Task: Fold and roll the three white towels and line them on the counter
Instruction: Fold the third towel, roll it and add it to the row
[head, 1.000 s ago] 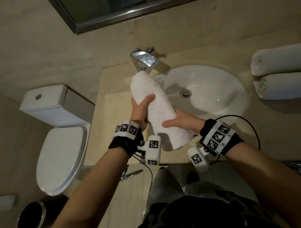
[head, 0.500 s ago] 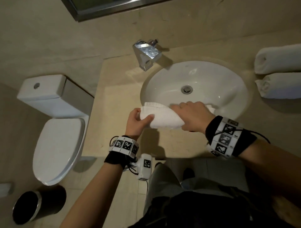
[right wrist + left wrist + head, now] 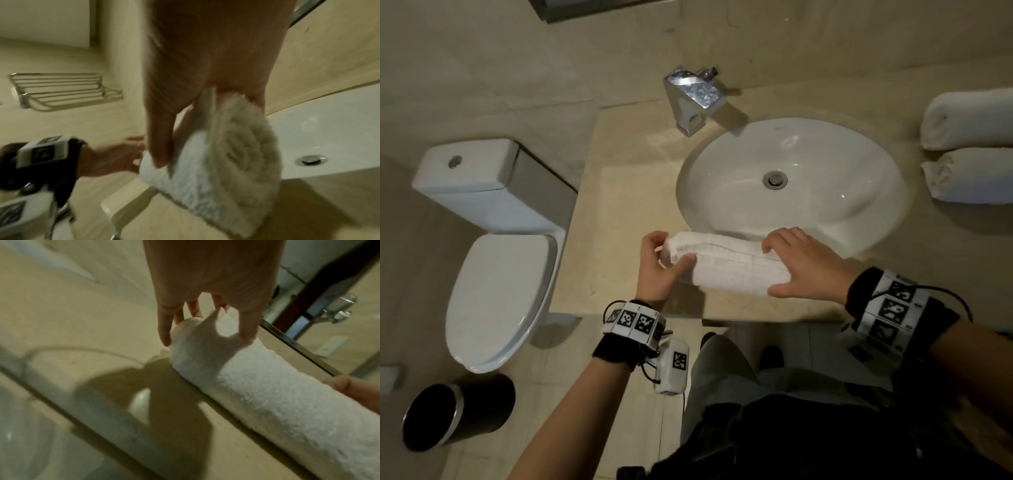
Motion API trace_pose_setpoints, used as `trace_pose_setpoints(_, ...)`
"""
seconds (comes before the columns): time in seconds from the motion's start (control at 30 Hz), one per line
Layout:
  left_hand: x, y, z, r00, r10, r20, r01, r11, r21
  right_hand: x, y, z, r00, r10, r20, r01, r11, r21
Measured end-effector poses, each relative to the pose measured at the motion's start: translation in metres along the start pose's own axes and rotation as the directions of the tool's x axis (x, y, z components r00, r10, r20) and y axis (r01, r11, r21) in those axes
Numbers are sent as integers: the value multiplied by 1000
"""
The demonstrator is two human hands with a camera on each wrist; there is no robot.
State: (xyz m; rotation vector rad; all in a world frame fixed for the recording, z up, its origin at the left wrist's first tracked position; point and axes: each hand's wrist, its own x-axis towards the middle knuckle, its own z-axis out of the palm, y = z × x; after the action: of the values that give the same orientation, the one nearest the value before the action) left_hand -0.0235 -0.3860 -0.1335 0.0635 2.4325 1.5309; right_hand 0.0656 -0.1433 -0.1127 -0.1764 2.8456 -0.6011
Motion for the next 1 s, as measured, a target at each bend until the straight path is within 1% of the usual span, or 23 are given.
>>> trace_pose_setpoints(0.07,-1,4,5,998,55,28,-58,988,140,-6,9,-4,999,13,49,-17,996,92)
trace_pose_setpoints(0.13,2,3,7,996,90,8,-90,977,193,-14,21,-6,994,50,98,-73,968,241)
trace_pose_setpoints(0.23,3,4,6,994,105,-35,-96,975,200,-28,33,-8,994,108,23,-107,887,449)
trace_pose_setpoints(0.27,3,5,6,993,109,-40,-98,975,202,-32,36,-7,991,130,-8,-109,858,501)
trace_pose_setpoints(0.3,2,7,7,991,124,-43,-111,969,220,-35,37,-7,988,145,-47,-100,849,519)
trace_pose_setpoints(0.4,2,10,6,985,171,-12,-161,950,268,-38,36,-1,981,143,-131,-60,866,496)
trace_pose_setpoints(0.43,3,10,4,981,195,16,-192,942,275,-38,35,1,977,147,-152,-54,870,491)
trace_pose_setpoints(0.47,5,10,1,972,228,54,-233,919,318,-37,35,2,974,149,-169,-48,870,491)
trace_pose_setpoints(0.5,6,10,-1,955,275,108,-295,870,396,-37,35,3,972,142,-186,-33,870,493)
trace_pose_setpoints(0.57,9,9,-5,896,363,256,-444,732,517,-37,36,5,972,106,-211,9,876,482)
trace_pose_setpoints(0.6,11,9,-6,869,378,320,-495,685,535,-37,36,6,974,94,-207,17,880,474)
trace_pose_setpoints(0.63,12,9,-7,847,386,367,-531,657,535,-37,36,6,976,91,-197,11,885,465)
trace_pose_setpoints(0.7,15,10,-8,830,402,387,-556,658,508,-37,35,8,977,96,-190,-7,906,423)
trace_pose_setpoints(0.77,18,12,-8,866,378,327,-498,709,498,-37,33,8,974,87,-211,1,923,386)
trace_pose_setpoints(0.8,19,13,-9,876,368,313,-481,724,495,-37,31,6,970,87,-228,2,932,362)
trace_pose_setpoints(0.83,18,12,-11,862,387,328,-505,714,485,-36,29,5,969,79,-236,-2,950,313)
trace_pose_setpoints(0.87,16,12,-12,827,412,382,-559,677,478,-34,28,6,972,67,-226,-9,968,251)
trace_pose_setpoints(0.93,16,7,-17,743,439,505,-662,592,459,-30,26,7,979,50,-197,-24,991,132)
trace_pose_setpoints(0.97,17,4,-19,719,440,539,-688,564,457,-29,25,7,983,53,-175,-38,996,85)
trace_pose_setpoints(1.0,18,1,-19,709,440,551,-698,550,459,-28,25,7,986,58,-156,-50,997,53)
